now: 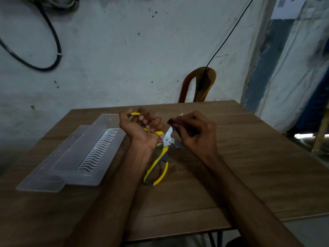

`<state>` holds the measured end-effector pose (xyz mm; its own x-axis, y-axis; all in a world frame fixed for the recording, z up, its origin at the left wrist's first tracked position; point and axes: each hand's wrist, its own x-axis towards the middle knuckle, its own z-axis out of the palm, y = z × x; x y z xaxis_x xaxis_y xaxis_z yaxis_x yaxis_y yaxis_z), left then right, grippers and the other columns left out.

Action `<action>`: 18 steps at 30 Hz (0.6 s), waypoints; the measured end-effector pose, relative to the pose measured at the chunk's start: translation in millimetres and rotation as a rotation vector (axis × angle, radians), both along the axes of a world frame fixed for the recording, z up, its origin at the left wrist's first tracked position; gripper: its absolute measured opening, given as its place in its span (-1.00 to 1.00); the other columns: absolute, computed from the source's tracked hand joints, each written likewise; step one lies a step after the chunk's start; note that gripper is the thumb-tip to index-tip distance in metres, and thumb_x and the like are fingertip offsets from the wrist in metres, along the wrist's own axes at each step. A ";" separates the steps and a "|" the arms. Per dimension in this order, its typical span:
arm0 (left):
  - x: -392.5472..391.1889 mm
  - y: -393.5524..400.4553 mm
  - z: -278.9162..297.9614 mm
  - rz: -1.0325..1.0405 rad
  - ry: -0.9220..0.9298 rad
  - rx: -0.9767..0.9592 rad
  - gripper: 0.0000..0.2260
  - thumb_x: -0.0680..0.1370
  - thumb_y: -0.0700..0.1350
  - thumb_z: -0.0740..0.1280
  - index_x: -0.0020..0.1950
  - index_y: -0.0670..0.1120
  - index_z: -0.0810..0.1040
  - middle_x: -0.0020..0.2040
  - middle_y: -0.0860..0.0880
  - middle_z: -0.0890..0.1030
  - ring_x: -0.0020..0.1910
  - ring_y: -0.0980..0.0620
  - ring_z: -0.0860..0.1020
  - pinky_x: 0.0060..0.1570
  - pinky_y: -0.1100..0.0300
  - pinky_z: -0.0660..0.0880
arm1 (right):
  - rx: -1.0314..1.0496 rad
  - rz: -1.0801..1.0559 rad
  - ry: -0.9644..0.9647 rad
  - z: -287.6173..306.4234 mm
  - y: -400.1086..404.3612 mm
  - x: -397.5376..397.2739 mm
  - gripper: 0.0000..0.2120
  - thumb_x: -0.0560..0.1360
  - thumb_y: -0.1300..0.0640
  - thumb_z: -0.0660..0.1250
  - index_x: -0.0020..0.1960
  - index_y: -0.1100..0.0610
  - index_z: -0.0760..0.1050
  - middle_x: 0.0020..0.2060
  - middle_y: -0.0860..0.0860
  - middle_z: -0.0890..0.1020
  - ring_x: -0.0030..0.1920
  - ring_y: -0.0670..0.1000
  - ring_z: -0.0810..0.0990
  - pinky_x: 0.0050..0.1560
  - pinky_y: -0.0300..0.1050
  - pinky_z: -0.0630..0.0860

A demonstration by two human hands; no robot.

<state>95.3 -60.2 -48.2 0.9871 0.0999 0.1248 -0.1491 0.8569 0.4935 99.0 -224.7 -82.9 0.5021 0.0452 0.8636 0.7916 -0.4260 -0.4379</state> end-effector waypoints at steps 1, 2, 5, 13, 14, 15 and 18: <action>0.2 -1.2 -0.5 -0.003 0.010 0.013 -0.66 0.50 0.10 0.02 -0.41 -0.04 0.19 -0.47 0.03 0.15 -0.54 0.07 0.07 -0.47 0.27 0.01 | 0.038 -0.044 0.011 0.9 -1.7 1.6 -0.79 0.48 0.24 0.49 0.11 0.16 0.73 -0.12 0.04 0.68 -0.15 -0.04 0.67 -0.19 -0.04 0.61; 0.5 -2.3 -1.4 -0.004 0.020 0.021 -0.66 0.51 0.10 0.02 -0.41 -0.04 0.18 -0.47 0.02 0.15 -0.54 0.07 0.08 -0.48 0.28 0.03 | 0.073 -0.088 0.026 1.3 -3.1 3.9 -0.79 0.50 0.23 0.49 0.12 0.15 0.72 -0.11 0.04 0.68 -0.14 -0.05 0.67 -0.19 -0.06 0.62; 0.2 -1.0 -2.7 -0.002 0.020 -0.017 -0.65 0.52 0.10 0.02 -0.41 -0.04 0.19 -0.48 0.03 0.17 -0.56 0.08 0.11 -0.51 0.29 0.08 | 0.237 -0.179 0.136 4.0 -7.7 8.9 -0.79 0.54 0.17 0.46 0.17 0.03 0.68 -0.07 -0.05 0.67 -0.10 -0.11 0.66 -0.14 -0.10 0.66; 6.2 16.0 -2.2 0.169 -0.063 -0.319 -0.76 0.31 0.04 0.15 -0.46 -0.08 0.31 -0.50 0.01 0.26 -0.54 0.05 0.20 -0.49 0.26 0.17 | 0.159 -0.206 0.741 1.4 -26.5 11.8 -0.71 0.64 -0.03 0.20 0.12 0.02 0.68 -0.01 0.03 0.72 0.00 0.03 0.65 0.12 0.20 0.63; 6.8 16.3 -2.4 0.195 -0.075 -0.347 -0.76 0.32 0.04 0.15 -0.46 -0.08 0.31 -0.49 0.01 0.27 -0.54 0.05 0.21 -0.48 0.26 0.18 | 0.049 -0.180 0.777 1.3 -24.2 9.1 -0.67 0.63 -0.08 0.18 0.03 -0.01 0.70 -0.03 -0.01 0.71 0.02 0.01 0.63 0.18 0.20 0.58; 7.7 16.5 -2.6 0.217 -0.086 -0.371 -0.76 0.33 0.04 0.14 -0.45 -0.09 0.32 -0.49 0.00 0.27 -0.53 0.04 0.22 -0.47 0.26 0.19 | -0.112 -0.199 0.776 1.8 -21.0 5.5 -0.63 0.62 -0.15 0.16 -0.05 -0.02 0.70 0.00 -0.06 0.68 0.10 -0.01 0.58 0.29 0.19 0.47; 9.0 17.3 -1.6 0.293 -0.117 -0.411 -0.74 0.35 0.05 0.12 -0.44 -0.10 0.34 -0.49 -0.01 0.29 -0.52 0.03 0.25 -0.46 0.27 0.23 | -0.376 -0.253 0.530 2.2 -7.8 -9.2 -0.56 0.58 -0.30 0.18 -0.12 -0.04 0.68 0.06 -0.18 0.57 0.23 -0.09 0.38 0.32 0.11 0.23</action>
<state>104.3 -42.9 -49.8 0.8920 0.4343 0.1254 -0.4462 0.8904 0.0904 89.8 -232.5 -80.7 0.8863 0.1187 0.4477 0.3678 -0.7678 -0.5246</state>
